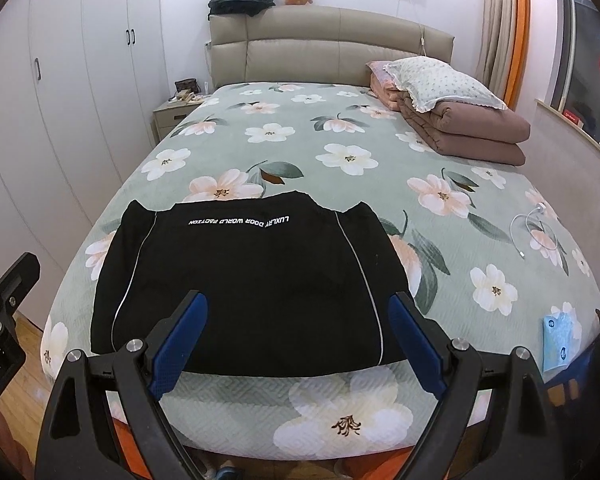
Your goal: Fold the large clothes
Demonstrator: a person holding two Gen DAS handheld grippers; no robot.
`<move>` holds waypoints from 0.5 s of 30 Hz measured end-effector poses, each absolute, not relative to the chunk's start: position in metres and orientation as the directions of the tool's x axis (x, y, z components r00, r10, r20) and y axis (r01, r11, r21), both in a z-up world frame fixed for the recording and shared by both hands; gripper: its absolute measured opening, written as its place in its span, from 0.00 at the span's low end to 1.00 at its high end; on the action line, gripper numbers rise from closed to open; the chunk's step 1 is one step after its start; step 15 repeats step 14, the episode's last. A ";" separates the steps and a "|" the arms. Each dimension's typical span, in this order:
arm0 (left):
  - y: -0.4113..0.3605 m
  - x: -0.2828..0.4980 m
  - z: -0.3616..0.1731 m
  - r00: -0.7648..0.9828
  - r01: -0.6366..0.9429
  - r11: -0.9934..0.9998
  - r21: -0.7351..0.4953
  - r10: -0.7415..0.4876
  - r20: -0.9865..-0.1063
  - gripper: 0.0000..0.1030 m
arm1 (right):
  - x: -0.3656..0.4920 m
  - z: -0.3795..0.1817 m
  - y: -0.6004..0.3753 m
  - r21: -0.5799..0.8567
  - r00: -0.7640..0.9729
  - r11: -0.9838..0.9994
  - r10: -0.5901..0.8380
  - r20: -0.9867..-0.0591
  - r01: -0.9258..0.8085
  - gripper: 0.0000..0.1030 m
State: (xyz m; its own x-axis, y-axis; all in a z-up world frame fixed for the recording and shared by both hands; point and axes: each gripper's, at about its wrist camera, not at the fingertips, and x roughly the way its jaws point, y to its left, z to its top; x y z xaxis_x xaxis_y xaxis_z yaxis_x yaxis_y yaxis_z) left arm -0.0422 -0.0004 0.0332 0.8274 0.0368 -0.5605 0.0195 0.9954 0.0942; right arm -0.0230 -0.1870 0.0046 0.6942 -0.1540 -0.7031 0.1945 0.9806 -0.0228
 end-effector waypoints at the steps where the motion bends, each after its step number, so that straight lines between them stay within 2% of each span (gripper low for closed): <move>1: 0.000 -0.042 0.033 0.827 0.020 0.995 0.093 0.036 -0.562 0.87 | -0.023 0.004 -0.186 -0.022 0.693 0.981 -0.153 -0.704 0.194 0.90; 7: 0.003 -0.037 0.032 0.818 0.018 0.994 0.106 0.046 -0.574 0.87 | -0.023 0.002 -0.185 -0.026 0.691 0.982 -0.149 -0.708 0.185 0.90; 15: -0.004 -0.039 0.032 0.836 0.032 0.987 0.158 0.060 -0.545 0.87 | -0.021 -0.001 -0.182 -0.036 0.685 0.984 -0.148 -0.714 0.175 0.90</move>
